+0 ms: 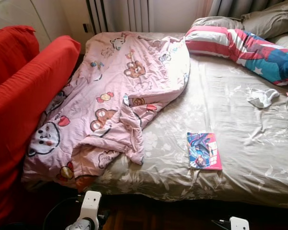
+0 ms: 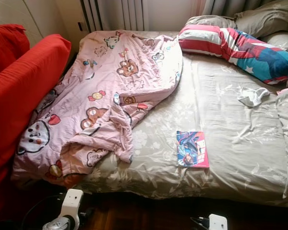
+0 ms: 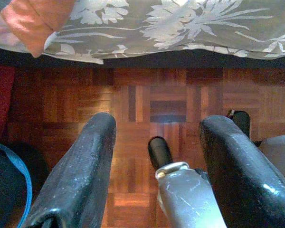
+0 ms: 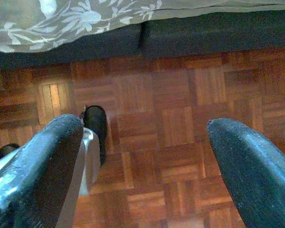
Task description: Clean up the room
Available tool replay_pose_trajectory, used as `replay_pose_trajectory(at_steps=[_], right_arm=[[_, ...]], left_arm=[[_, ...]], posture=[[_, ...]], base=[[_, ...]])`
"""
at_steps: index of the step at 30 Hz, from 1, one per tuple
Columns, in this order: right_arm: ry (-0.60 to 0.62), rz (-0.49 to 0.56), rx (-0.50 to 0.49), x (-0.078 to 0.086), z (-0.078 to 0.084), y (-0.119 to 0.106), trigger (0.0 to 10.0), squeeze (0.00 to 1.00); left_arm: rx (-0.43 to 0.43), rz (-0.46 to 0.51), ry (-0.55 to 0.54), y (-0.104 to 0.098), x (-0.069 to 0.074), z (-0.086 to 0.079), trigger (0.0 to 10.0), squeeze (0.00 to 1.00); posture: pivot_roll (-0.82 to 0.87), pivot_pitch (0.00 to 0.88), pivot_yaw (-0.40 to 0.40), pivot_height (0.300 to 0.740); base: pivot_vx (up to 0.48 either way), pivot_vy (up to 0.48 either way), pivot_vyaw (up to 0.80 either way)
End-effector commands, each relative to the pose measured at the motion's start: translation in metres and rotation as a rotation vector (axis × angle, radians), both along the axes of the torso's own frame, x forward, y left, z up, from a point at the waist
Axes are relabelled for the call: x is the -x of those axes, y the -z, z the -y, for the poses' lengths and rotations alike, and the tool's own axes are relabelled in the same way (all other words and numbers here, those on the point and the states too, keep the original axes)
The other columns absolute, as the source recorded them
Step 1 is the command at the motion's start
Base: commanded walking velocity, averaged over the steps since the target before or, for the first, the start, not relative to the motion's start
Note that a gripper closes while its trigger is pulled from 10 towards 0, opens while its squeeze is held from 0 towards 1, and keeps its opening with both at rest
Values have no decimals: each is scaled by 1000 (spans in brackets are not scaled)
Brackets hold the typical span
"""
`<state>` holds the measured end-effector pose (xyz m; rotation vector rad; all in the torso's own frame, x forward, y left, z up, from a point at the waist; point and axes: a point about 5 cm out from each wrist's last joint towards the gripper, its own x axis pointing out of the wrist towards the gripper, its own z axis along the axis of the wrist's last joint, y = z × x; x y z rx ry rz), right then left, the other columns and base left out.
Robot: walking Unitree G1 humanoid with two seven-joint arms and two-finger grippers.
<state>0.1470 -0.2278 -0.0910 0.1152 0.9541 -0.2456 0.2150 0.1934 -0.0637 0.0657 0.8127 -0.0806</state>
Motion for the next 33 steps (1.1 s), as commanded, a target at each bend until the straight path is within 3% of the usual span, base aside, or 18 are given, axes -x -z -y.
replay_pose_trajectory(at_steps=[1,18,22,33], right_arm=[[11,-35,-7,9,2,3,10000,0],[14,-35,-17,9,-5,5,10000,0],[10,-27,-15,3,-6,3,10000,0],[-4,-8,-21,-9,-15,1,10000,0]], left_arm=[[2,-21,-12,3,4,-1,10000,0],[9,-24,-17,3,5,-1,10000,0],[8,-25,-19,3,6,-2,10000,0],[10,-25,-22,3,6,-1,10000,0]], posture=[[-59,158,17,740],[-59,166,14,740],[-59,168,12,740],[-58,171,11,740]], base=[[0,0,-781],[0,0,-92],[0,0,-659],[136,0,0]])
